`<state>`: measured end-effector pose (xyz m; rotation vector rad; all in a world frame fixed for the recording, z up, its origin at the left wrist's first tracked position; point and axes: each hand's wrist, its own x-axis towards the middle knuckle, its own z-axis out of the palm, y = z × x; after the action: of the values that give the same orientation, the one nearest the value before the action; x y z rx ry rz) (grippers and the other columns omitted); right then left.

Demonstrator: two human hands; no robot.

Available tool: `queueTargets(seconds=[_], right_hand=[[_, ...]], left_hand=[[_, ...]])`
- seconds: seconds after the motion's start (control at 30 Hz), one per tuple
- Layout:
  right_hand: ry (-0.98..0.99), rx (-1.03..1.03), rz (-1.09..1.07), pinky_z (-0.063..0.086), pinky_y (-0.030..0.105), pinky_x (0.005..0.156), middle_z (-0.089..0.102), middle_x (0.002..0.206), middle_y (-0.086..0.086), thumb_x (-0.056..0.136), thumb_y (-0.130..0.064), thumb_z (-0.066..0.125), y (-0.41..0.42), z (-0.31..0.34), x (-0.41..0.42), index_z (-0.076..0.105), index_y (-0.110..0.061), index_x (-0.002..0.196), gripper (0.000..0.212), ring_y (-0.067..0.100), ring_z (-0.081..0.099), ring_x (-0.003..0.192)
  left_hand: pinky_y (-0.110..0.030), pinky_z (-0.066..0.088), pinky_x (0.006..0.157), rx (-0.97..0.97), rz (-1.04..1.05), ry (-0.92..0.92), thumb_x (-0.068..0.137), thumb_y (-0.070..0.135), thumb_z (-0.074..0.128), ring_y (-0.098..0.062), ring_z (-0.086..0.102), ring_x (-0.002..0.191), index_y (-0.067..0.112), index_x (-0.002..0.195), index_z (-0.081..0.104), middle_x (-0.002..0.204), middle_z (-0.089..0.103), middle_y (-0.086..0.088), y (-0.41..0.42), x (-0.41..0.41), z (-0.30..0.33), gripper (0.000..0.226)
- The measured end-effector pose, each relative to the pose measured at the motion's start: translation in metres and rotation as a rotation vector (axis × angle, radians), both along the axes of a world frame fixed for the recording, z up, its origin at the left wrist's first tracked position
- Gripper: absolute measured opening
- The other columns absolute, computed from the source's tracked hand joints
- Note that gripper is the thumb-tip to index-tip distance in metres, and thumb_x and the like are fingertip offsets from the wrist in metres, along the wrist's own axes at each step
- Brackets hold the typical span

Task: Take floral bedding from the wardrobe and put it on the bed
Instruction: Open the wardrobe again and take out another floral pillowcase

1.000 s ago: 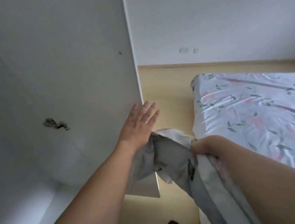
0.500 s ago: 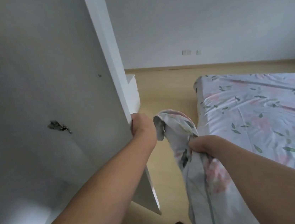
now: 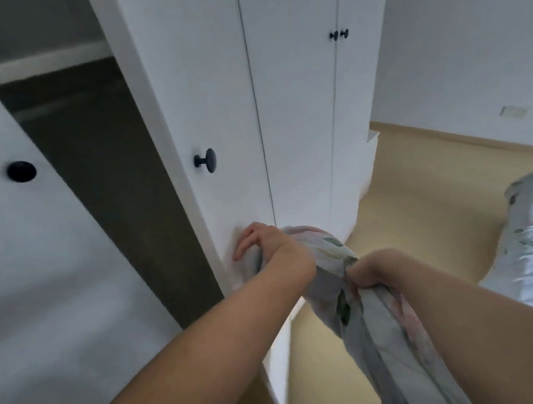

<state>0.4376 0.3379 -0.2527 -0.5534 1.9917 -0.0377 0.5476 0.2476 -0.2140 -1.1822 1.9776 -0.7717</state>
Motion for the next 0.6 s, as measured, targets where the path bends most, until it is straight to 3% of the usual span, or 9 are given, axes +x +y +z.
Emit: queueTargets(seconds=[0.1, 0.2, 0.3, 0.4, 0.47, 0.6], right_hand=[[0.023, 0.041, 0.141, 0.054, 0.038, 0.082, 0.069, 0.096, 0.012, 0.086, -0.027, 0.05, -0.032, 0.002, 0.022, 0.06, -0.004, 0.118, 0.041, 0.029, 0.065, 0.085], [0.05, 0.097, 0.285, 0.052, 0.042, 0.092, 0.069, 0.107, 0.015, 0.081, -0.024, 0.053, -0.062, 0.006, 0.043, 0.061, -0.004, 0.121, 0.046, 0.032, 0.066, 0.093], [0.097, 0.166, 0.422, 0.05, 0.044, 0.098, 0.07, 0.109, 0.016, 0.071, -0.028, 0.059, -0.083, 0.007, 0.057, 0.063, -0.005, 0.118, 0.053, 0.033, 0.066, 0.101], [0.123, 0.213, 0.538, 0.052, 0.042, 0.094, 0.07, 0.102, 0.014, 0.067, -0.03, 0.062, -0.099, 0.002, 0.062, 0.062, -0.006, 0.117, 0.056, 0.032, 0.067, 0.094], [0.149, 0.214, 0.603, 0.052, 0.041, 0.09, 0.068, 0.095, 0.012, 0.063, -0.032, 0.064, -0.108, -0.003, 0.062, 0.059, -0.008, 0.121, 0.064, 0.03, 0.065, 0.084], [0.172, 0.234, 0.745, 0.053, 0.037, 0.076, 0.065, 0.089, 0.009, 0.056, -0.034, 0.067, -0.123, -0.013, 0.068, 0.053, -0.009, 0.128, 0.078, 0.029, 0.063, 0.078]], left_hand=[[-0.052, 0.054, 0.088, -0.051, 0.0, -0.064, 0.08, 0.01, 0.07, -0.046, 0.045, 0.106, 0.005, 0.133, 0.042, 0.112, 0.044, -0.029, -0.031, 0.035, -0.006, 0.06], [-0.061, 0.044, 0.098, -0.054, 0.042, -0.001, 0.092, 0.016, 0.059, -0.041, 0.033, 0.121, 0.015, 0.141, 0.036, 0.135, 0.028, -0.022, -0.062, 0.069, -0.012, 0.054], [-0.072, 0.036, 0.096, -0.074, 0.089, 0.141, 0.086, 0.012, 0.069, -0.036, 0.027, 0.122, 0.027, 0.145, 0.031, 0.144, 0.013, -0.012, -0.081, 0.09, -0.02, 0.072], [-0.085, 0.016, 0.087, 0.016, 0.14, 0.291, 0.079, 0.02, 0.079, -0.04, 0.023, 0.126, 0.035, 0.149, 0.026, 0.157, -0.013, -0.004, -0.093, 0.101, -0.027, 0.089], [-0.09, 0.005, 0.078, 0.036, 0.132, 0.306, 0.078, 0.023, 0.078, -0.044, 0.021, 0.128, 0.035, 0.148, 0.031, 0.157, -0.025, -0.003, -0.102, 0.109, -0.027, 0.085], [-0.088, 0.003, 0.087, 0.019, 0.107, 0.346, 0.086, 0.018, 0.062, -0.045, 0.019, 0.128, 0.027, 0.14, 0.049, 0.157, -0.028, -0.002, -0.124, 0.127, -0.025, 0.056]])
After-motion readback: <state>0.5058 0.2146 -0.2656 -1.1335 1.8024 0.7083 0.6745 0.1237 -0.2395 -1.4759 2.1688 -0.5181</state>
